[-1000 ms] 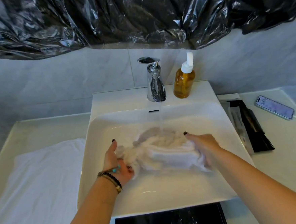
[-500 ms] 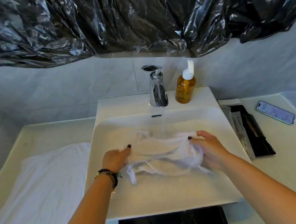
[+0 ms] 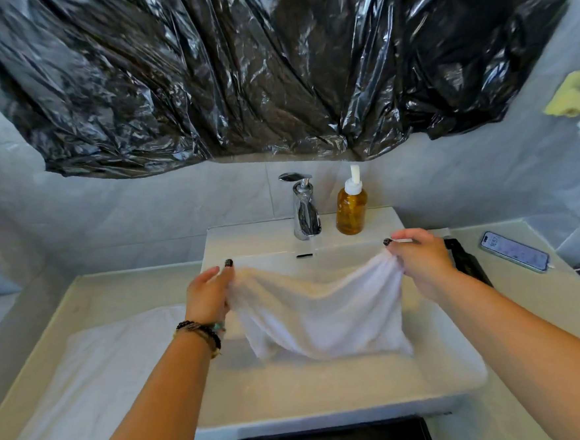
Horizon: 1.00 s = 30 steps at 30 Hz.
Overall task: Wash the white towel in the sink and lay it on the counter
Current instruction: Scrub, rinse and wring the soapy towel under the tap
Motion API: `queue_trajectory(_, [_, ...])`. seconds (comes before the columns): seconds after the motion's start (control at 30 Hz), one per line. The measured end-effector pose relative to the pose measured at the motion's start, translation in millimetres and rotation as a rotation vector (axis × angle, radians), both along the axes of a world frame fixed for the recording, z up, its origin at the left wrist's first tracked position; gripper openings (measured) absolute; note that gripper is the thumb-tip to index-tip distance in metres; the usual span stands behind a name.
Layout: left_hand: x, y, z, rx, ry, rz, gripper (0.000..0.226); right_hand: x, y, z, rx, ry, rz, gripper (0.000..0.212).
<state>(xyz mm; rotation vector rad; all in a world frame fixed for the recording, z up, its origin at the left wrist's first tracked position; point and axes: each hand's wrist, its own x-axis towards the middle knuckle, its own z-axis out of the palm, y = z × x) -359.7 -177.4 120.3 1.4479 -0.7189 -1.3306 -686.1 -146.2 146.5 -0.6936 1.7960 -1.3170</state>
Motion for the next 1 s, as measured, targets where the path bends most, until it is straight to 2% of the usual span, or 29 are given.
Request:
queue_trajectory(0.07, [-9.6, -2.6, 22.7, -0.074, -0.135, -0.118, 0.057, 2.4, -2.1, 19.0, -0.067, 0.076, 0.148, 0.023])
queue_trajectory(0.13, [-12.9, -0.2, 51.6, -0.184, -0.381, -0.271, 0.054, 3.4, 0.5, 43.2, -0.065, 0.283, 0.392, 0.025])
queue_trajectory(0.2, [-11.0, -0.4, 79.9, -0.272, -0.715, -0.406, 0.042, 2.3, 0.9, 65.0, 0.07, 0.741, 0.643, 0.043])
queue_trajectory(0.23, [-9.4, -0.1, 95.5, -0.295, -0.878, -0.47, 0.038, 1.9, 1.2, 76.1, 0.125, 0.966, 0.751, 0.038])
queue_trajectory(0.27, [-6.0, -0.3, 108.9, -0.31, -1.025, -0.519, 0.035, 1.1, 3.3, 88.0, 0.164, 1.14, 0.798, 0.022])
queue_trajectory(0.3, [-3.3, 0.1, 122.5, -0.317, -1.143, -0.557, 0.033, 0.4, 7.5, 102.7, 0.173, 1.25, 0.808, 0.011])
queue_trajectory(0.37, [7.5, -1.6, 143.2, -0.304, -1.274, -0.567, 0.03, -9.8, 9.0, 129.1, 0.162, 1.268, 0.691, 0.038])
queue_trajectory(0.47, [20.7, -1.4, 167.6, -0.316, -1.224, -0.457, 0.022, -21.1, 7.4, 165.8, 0.011, 1.271, 0.508, 0.057])
queue_trajectory(0.53, [20.7, 1.2, 181.6, -0.346, -1.258, -0.408, 0.016, -17.5, 7.8, 182.5, -0.049, 1.343, 0.44, 0.062])
queue_trajectory(0.63, [16.2, 3.3, 196.3, -0.369, -1.385, -0.323, 0.013, -8.0, 6.4, 199.6, -0.218, 1.257, 0.341, 0.057])
queue_trajectory(0.73, [8.8, 4.9, 206.0, -0.329, -1.338, -0.261, 0.02, 5.6, 4.5, 208.9, -0.278, 1.094, 0.244, 0.048])
queue_trajectory(0.8, [-3.8, 8.7, 214.2, -0.333, -1.196, -0.257, 0.026, 18.0, 2.5, 212.1, -0.289, 0.923, 0.202, 0.048])
queue_trajectory(0.93, [-43.7, 25.7, 229.3, -0.364, -0.556, -0.292, 0.016, 49.5, 11.4, 217.2, -0.321, 0.464, 0.27, 0.05])
queue_trajectory(1.0, [-60.3, 33.8, 232.9, -0.388, -0.398, -0.326, 0.017, 66.1, 17.1, 218.6, -0.322, 0.334, 0.369, 0.045])
